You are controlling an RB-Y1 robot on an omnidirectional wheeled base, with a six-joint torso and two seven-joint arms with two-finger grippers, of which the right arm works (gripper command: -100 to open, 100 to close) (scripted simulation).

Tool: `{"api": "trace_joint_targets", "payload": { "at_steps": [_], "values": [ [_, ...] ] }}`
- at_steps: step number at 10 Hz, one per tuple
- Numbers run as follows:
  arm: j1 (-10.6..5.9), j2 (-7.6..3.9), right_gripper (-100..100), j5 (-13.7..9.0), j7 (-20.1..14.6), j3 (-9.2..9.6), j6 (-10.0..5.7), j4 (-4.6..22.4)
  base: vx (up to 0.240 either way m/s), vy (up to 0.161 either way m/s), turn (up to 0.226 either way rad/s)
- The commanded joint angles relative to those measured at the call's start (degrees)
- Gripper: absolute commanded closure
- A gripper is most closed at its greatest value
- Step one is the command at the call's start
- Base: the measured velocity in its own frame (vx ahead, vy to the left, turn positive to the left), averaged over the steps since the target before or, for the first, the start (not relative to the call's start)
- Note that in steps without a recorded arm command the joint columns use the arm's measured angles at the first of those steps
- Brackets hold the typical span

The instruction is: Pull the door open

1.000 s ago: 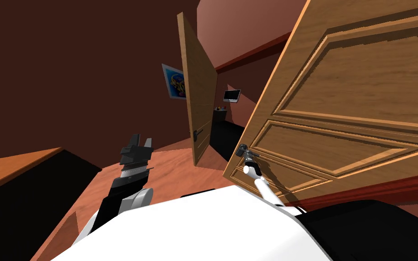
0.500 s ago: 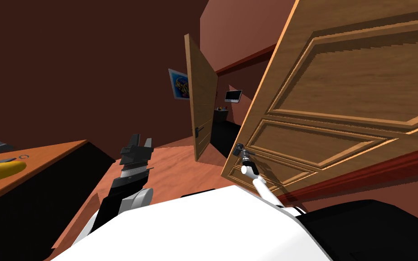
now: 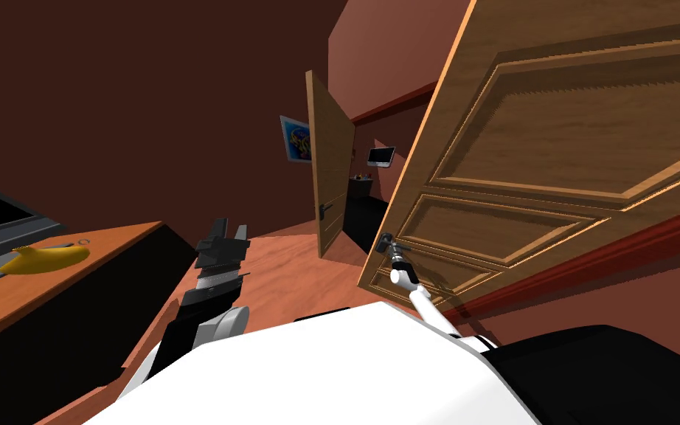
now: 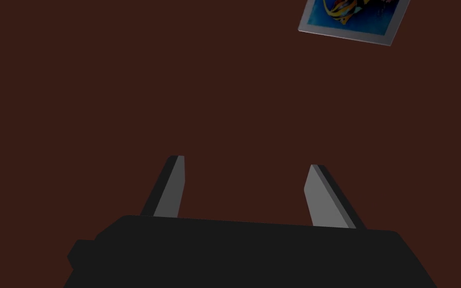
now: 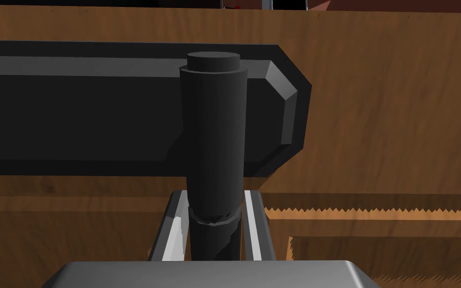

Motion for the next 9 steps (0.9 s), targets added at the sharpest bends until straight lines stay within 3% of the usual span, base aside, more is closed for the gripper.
{"api": "trace_joint_targets", "payload": {
  "at_steps": [1,7,8,9],
  "values": [
    [0.40,-0.09,100,0.11,-0.16,0.96,0.02,-0.71,-0.184,-0.034,0.051],
    [1.21,-0.53,100,0.52,-0.73,4.57,0.12,-3.56,-0.201,-0.037,0.054],
    [1.00,-0.35,100,0.51,-0.68,4.42,0.25,-3.47,-0.086,-0.009,0.037],
    [1.69,-0.84,100,0.29,-1.07,5.52,0.05,-4.10,-0.130,-0.006,0.115]
  ]
}}
